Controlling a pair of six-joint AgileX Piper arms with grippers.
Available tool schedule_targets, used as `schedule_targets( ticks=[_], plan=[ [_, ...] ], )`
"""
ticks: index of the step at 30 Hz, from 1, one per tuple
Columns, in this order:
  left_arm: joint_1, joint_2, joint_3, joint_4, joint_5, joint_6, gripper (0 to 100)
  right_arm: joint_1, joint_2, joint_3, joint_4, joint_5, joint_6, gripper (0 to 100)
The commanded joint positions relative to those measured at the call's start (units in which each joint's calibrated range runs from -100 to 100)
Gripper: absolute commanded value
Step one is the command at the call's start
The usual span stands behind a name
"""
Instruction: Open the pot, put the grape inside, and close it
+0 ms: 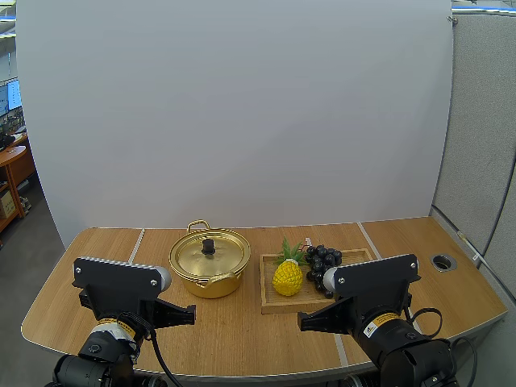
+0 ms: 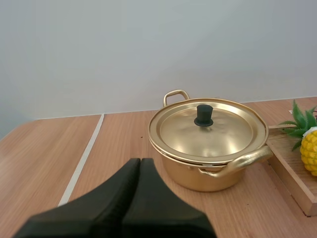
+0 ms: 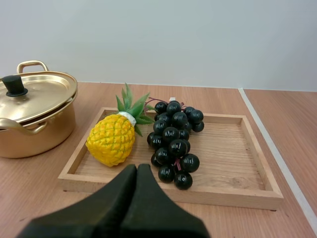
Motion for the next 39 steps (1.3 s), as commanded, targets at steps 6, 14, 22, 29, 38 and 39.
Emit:
schedule_targets(
  ticks=[6, 14, 22, 29, 38, 39],
  plan=[
    [0.06, -0.3, 0.1, -1.0, -0.5, -0.5, 0, 0.1, -0.4, 0.0, 0.1, -1.2, 0.2, 0],
    [0.06, -0.3, 0.1, -1.0, -0.5, -0.5, 0, 0.1, -0.4, 0.0, 0.1, -1.2, 0.2, 0],
    [0.06, -0.3, 0.1, -1.0, -0.5, -0.5, 0, 0.1, -0.4, 0.0, 0.2, -1.2, 0.2, 0],
    [0.05, -0.3, -3.3, -1.0, -0.5, -0.5, 0, 0.1, -0.4, -3.4, 1.0, -1.2, 0.2, 0],
    [0.05, -0.3, -19.1, 0.7, -0.2, -0.5, 0, 0.1, -0.4, -18.2, 1.0, -1.2, 0.2, 0],
    [0.05, -0.3, -20.9, 0.7, 0.1, -0.5, 0, 0.1, -0.4, -19.9, 1.0, -1.2, 0.2, 0]
  ],
)
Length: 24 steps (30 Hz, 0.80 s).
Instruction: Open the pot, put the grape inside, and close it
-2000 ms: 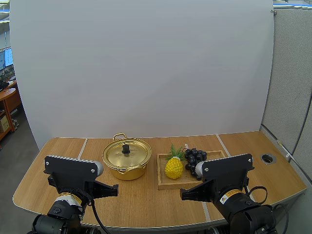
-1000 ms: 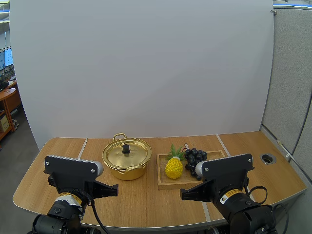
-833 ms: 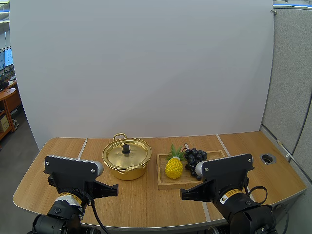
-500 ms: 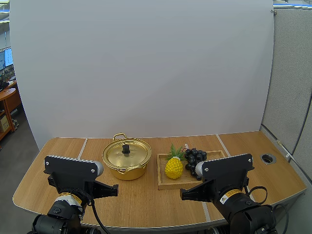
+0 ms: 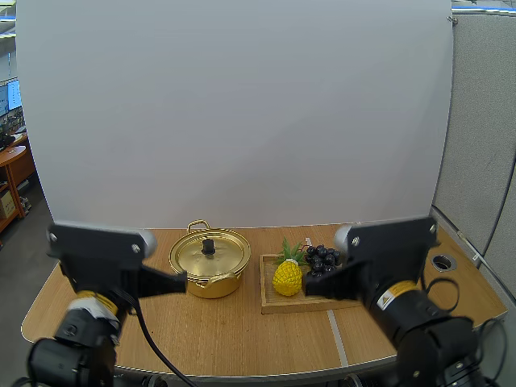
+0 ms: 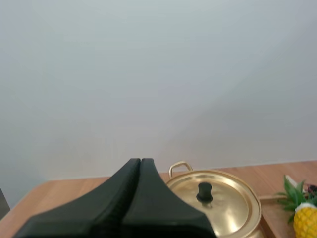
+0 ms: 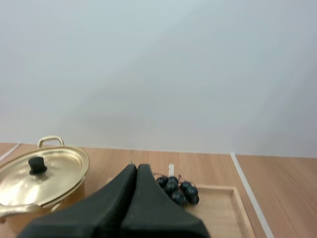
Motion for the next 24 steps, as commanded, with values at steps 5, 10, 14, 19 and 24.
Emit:
schedule_targets(
  ticks=[5, 10, 14, 19, 24],
  plan=[
    [0.05, -0.2, -17.0, 0.7, 6.8, -0.4, 0, 0.1, -0.3, -14.6, 0.2, 4.9, 0.2, 0],
    [0.05, -0.2, -28.2, 0.7, 21.0, -0.4, 0, 0.1, -0.3, -22.5, 0.2, 14.8, 0.2, 0],
    [0.05, -0.2, -36.1, 0.7, 33.3, -0.4, 0, 0.1, -0.3, -29.0, 0.2, 24.8, 0.2, 0],
    [0.05, -0.2, -43.0, 0.7, 41.3, -0.4, 0, 0.1, -0.3, -37.0, 0.2, 38.6, 0.2, 0],
    [0.05, -0.2, -46.8, -0.3, 43.2, 0.8, 0, 0.1, -0.3, -41.9, 0.3, 46.0, 0.2, 0]
  ],
)
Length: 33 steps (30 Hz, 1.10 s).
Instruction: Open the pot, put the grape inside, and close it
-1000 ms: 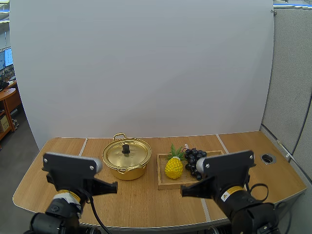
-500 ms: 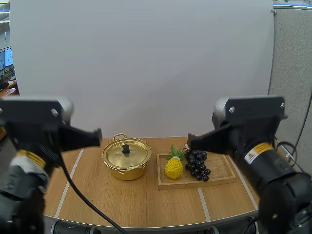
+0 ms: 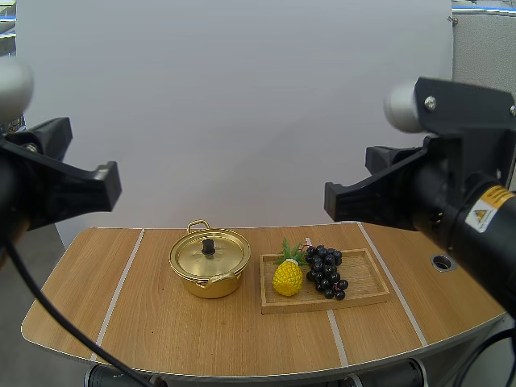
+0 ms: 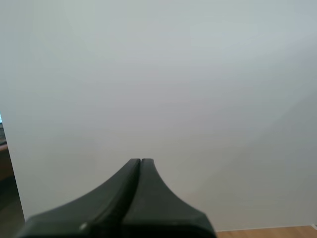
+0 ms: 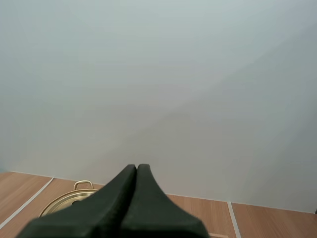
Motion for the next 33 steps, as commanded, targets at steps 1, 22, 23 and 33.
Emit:
schedule_targets(
  ticks=[1, 22, 23, 33],
  plan=[
    [0.05, 0.3, -1.8, -1.0, 1.7, 1.6, 0, 0.1, 0.0, -3.1, 0.2, 4.4, 0.1, 0],
    [0.05, 35.2, -6.3, -7.6, 3.0, 9.2, 0, 0.1, 27.5, -9.3, -0.3, 10.3, 1.7, 0],
    [0.05, 36.7, -6.5, -7.6, 2.3, 9.2, 0, 0.1, 29.2, -9.3, -0.4, 10.3, 1.7, 0],
    [0.05, 49.2, -7.1, -7.9, 1.5, 10.2, 0, 0.1, 42.0, -9.3, -1.2, 12.1, 1.7, 0]
  ],
)
